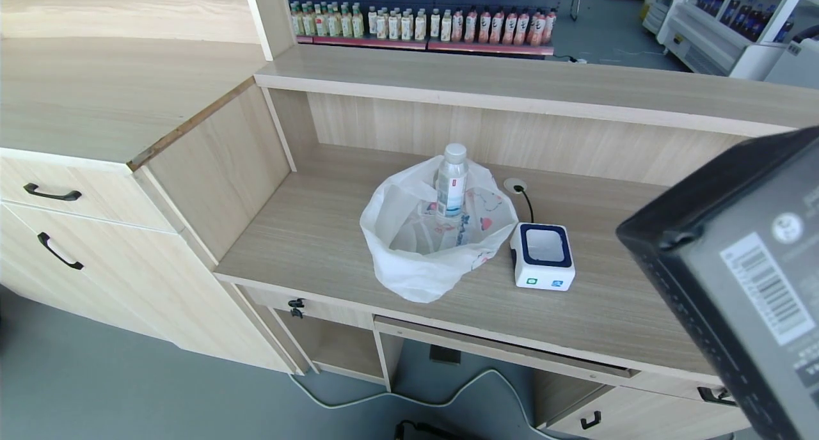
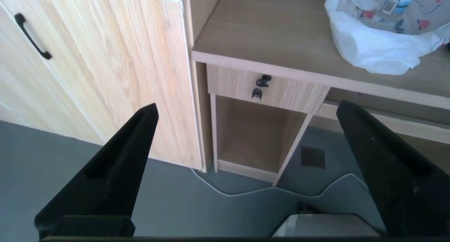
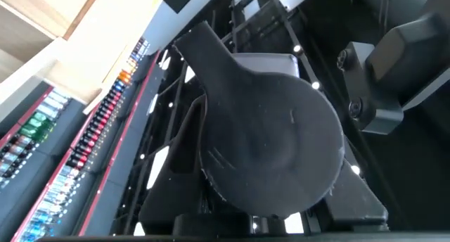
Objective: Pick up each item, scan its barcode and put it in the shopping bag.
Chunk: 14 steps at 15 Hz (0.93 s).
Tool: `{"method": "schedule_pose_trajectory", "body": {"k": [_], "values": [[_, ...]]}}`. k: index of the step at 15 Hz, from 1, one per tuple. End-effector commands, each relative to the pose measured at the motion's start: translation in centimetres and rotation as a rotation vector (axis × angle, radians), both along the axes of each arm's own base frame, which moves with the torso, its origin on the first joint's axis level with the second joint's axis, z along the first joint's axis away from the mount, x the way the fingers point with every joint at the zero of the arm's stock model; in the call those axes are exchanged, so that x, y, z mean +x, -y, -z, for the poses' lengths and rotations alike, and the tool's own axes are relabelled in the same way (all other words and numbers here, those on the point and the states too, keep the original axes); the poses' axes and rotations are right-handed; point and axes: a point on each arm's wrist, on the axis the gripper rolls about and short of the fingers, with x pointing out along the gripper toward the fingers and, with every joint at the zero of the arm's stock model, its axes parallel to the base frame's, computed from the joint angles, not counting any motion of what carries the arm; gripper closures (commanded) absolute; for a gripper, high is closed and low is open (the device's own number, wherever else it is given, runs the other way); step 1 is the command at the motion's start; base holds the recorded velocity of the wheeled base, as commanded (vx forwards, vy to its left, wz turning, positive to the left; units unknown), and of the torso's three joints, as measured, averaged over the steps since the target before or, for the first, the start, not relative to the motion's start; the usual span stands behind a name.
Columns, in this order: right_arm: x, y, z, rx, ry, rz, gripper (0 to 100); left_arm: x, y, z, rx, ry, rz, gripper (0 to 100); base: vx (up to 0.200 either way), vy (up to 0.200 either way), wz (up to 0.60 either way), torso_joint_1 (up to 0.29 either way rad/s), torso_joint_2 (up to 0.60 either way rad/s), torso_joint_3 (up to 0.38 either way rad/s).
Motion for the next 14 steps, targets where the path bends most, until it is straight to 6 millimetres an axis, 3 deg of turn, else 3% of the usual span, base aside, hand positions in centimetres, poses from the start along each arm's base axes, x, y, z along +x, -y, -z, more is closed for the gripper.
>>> {"method": "schedule_pose_trajectory", "body": {"k": [1,14], "values": [[0.01,-0.01,-0.01,0.000,0.000,0.000,100,0.00,0.00,0.01,0.000,0.000,0.000,0,0.000,0.000,0.00,0.000,0.00,0.000],[0.01,-0.03,0.93,-0.061,-0.069,-0.027,100,0.00,0.00,0.01,0.000,0.000,0.000,0,0.000,0.000,0.00,0.000,0.00,0.000]]}}
